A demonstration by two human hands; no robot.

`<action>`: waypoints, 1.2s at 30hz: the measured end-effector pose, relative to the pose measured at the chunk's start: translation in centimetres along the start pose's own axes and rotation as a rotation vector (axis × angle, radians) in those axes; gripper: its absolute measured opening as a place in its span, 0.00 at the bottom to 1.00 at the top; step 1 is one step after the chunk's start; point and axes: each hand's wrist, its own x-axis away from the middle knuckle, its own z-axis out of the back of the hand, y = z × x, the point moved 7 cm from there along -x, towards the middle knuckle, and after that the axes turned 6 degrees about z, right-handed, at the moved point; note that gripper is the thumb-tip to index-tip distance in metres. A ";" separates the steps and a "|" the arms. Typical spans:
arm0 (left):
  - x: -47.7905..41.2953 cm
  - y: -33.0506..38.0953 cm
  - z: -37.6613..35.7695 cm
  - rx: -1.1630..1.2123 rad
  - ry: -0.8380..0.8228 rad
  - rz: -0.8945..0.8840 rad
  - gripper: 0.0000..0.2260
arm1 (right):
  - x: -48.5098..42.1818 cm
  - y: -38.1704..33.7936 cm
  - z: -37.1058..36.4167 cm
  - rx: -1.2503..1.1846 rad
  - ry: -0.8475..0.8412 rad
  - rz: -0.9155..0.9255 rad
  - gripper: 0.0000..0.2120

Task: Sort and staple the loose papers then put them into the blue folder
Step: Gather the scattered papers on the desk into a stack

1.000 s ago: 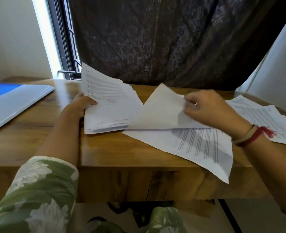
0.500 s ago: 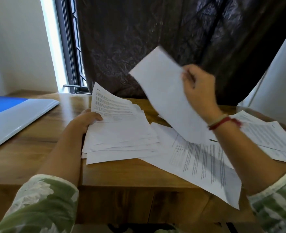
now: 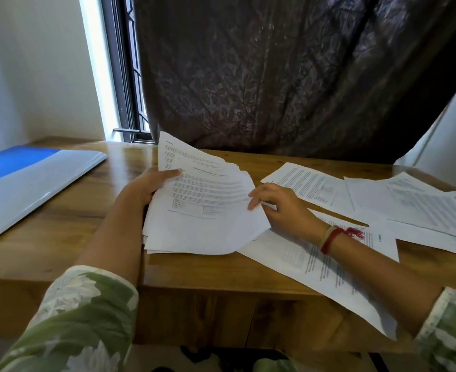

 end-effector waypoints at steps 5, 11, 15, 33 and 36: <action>-0.3 0.6 -0.8 -0.194 0.023 -0.097 0.12 | -0.3 -1.4 1.6 0.120 -0.025 -0.154 0.21; -0.4 0.4 -0.2 -0.177 0.048 -0.056 0.21 | 8.9 -6.0 1.0 0.500 -0.701 -0.199 0.35; -0.3 0.3 0.2 -0.140 0.050 -0.047 0.22 | 10.9 -6.3 -0.6 0.771 -0.669 -0.057 0.29; -0.2 0.5 -0.1 -0.133 0.006 -0.061 0.15 | -2.3 -9.2 14.6 1.107 0.531 0.081 0.06; 0.0 0.5 -0.5 -0.132 -0.011 -0.069 0.15 | -4.0 -9.6 16.4 0.679 0.761 0.250 0.09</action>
